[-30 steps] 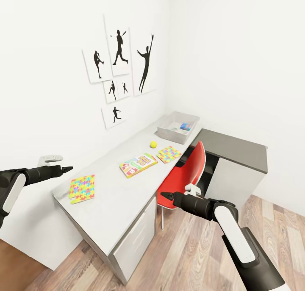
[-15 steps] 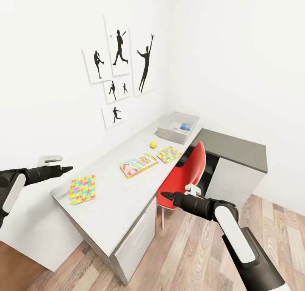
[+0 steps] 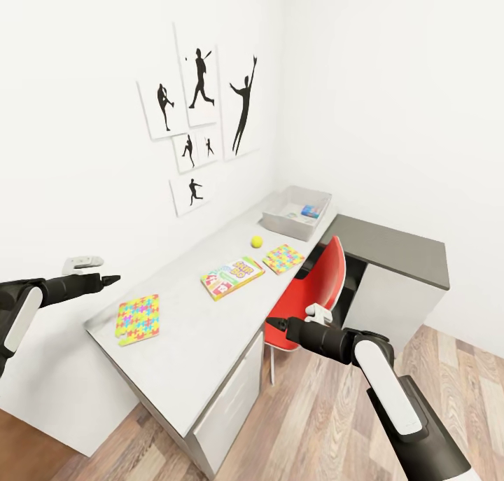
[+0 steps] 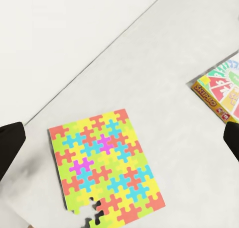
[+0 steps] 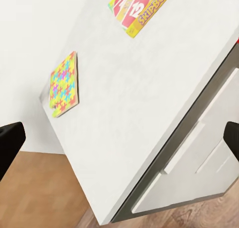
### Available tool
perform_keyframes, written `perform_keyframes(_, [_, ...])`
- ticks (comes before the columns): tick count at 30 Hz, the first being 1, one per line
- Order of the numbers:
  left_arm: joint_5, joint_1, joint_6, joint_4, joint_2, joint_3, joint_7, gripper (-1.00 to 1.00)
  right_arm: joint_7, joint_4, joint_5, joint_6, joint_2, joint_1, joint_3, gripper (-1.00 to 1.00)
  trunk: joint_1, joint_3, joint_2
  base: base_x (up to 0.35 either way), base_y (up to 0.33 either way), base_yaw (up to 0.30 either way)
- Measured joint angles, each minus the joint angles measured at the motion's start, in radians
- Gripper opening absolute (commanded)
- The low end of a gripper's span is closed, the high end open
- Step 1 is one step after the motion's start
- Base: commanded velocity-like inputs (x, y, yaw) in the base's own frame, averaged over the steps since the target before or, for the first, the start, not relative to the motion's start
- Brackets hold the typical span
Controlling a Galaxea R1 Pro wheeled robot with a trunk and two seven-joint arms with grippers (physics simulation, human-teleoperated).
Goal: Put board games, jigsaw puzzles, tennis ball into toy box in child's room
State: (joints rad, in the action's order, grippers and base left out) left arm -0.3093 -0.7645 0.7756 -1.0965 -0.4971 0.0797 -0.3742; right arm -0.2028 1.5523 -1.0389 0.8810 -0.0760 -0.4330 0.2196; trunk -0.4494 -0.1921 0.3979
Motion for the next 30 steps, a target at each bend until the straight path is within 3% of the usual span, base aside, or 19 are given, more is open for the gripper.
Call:
perform_keyframes(7, [0.001,0.000,0.000,0.000,0.000,0.000,0.000,1.00,0.001,0.000,-0.003,0.001,0.000,0.000,-0.001,1.00,0.000,0.000,0.000,0.002,0.001,-0.064])
perform_keyframes(21, [0.001,0.000,-0.001,0.001,-0.001,0.000,0.000,1.00,0.003,0.000,-0.005,0.002,0.000,0.000,-0.002,1.00,0.000,0.000,0.000,0.061,0.035,-0.254])
perform_keyframes(30, [0.001,0.000,0.000,0.000,-0.002,0.000,0.000,1.00,0.003,0.000,-0.005,0.001,0.000,0.000,-0.001,1.00,0.000,0.000,0.000,0.003,0.206,-0.056])
